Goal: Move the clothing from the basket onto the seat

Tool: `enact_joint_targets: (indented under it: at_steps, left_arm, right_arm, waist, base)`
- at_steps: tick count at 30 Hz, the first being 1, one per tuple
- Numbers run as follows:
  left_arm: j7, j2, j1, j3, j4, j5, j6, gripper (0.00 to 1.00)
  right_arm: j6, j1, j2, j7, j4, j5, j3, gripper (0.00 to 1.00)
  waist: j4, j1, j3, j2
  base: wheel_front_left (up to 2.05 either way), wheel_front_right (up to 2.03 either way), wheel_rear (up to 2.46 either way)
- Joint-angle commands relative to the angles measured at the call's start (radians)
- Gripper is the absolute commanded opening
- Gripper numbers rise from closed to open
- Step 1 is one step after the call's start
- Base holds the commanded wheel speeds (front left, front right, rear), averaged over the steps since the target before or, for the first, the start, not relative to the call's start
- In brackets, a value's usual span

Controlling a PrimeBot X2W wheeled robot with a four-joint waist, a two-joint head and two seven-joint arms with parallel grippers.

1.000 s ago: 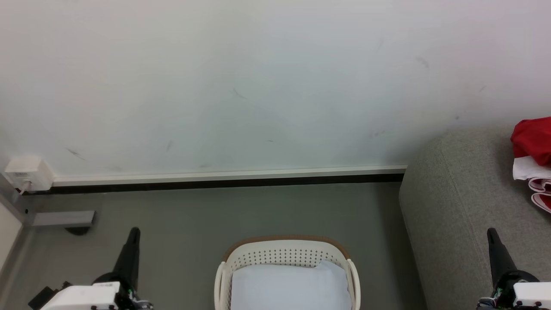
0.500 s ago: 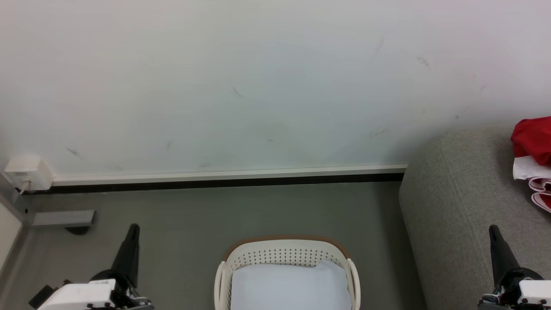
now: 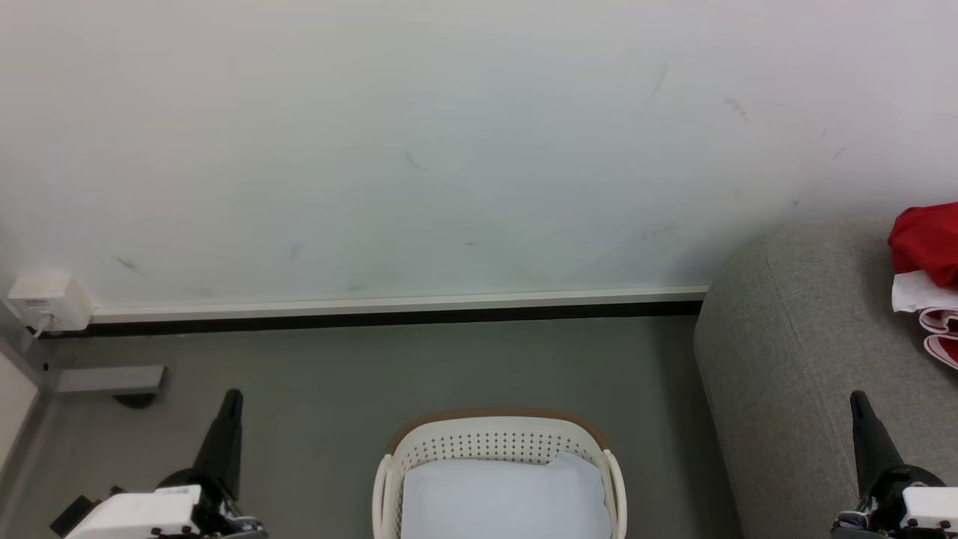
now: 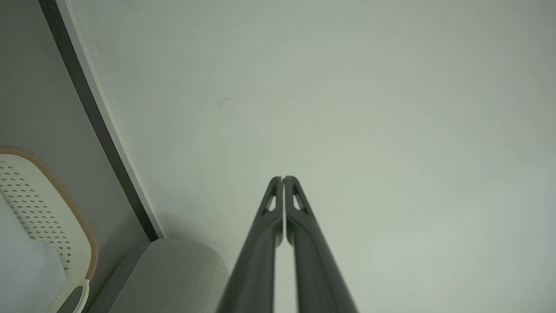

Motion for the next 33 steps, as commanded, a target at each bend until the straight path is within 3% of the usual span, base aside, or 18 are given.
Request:
enact_joint_targets:
  at_steps: [1, 33]
  left_arm:
    - [0.004, 0.007, -0.007, 0.003, -0.002, -0.014, -0.001, 0.00]
    - [0.004, 0.007, -0.007, 0.003, -0.002, -0.014, -0.001, 0.00]
  right_arm:
    - [-0.002, -0.009, -0.007, -0.001, -0.003, 0.003, 0.001, 0.00]
    - [-0.002, -0.008, -0.013, -0.008, -0.004, 0.012, 0.009, 0.00]
  waist:
    - [0.000, 0.0000, 0.000, 0.0000]
    - [0.000, 0.0000, 0.000, 0.0000]
  base:
    - [0.00, 0.00, 0.00]
    - [0.00, 0.00, 0.00]
